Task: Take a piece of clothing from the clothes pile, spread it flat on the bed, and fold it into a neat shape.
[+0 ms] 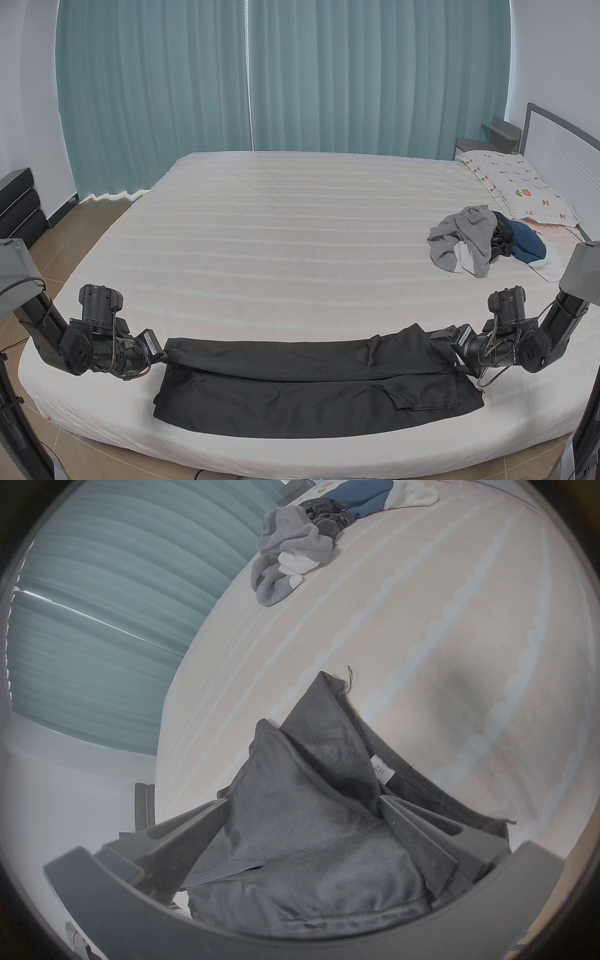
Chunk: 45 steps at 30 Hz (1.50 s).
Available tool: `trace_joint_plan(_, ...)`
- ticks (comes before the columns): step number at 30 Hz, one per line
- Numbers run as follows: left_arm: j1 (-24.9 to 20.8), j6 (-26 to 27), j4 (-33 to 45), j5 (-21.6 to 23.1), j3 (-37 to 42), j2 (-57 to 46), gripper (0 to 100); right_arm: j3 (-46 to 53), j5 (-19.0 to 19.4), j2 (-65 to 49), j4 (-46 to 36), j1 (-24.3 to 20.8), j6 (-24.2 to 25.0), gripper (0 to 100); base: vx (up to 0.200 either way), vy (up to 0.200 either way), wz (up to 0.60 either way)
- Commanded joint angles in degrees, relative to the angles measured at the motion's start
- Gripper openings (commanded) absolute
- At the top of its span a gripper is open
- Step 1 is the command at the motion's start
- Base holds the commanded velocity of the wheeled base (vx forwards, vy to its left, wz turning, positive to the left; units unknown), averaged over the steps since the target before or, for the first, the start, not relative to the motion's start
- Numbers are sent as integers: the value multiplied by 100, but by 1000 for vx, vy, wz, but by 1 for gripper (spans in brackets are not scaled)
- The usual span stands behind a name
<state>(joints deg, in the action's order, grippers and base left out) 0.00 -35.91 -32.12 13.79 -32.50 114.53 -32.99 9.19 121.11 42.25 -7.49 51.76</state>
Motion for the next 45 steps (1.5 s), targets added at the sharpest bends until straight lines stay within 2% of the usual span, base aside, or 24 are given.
trace_joint_plan(1, 0, -3, -13, 1, -2, 34, 0, 38, -93, -9, -7, -7, -26, 100, 0, 0, 0)
trace_joint_plan(14, 0, -12, -13, 1, -11, 34, 0, 56, -119, 141, -42, -7, -140, 100, 0, 0, 0)
trace_joint_plan(15, 0, -12, -13, 1, -11, 34, 0, 56, -119, 141, -42, -7, -149, 0, 0, 0, 0)
trace_joint_plan(27, 0, -12, -13, 1, -11, 34, 0, 64, -111, 44, -33, -7, -289, 0, 0, 0, 0)
trace_joint_plan(44, 53, -109, -57, -8, -107, -71, 0, 196, -49, -624, -33, 318, -263, 0, 0, 0, 0)
trace_joint_plan(45, 79, -118, -233, -8, -81, -89, 0, 205, -31, -677, -33, 335, -237, 0, 0, 0, 0)
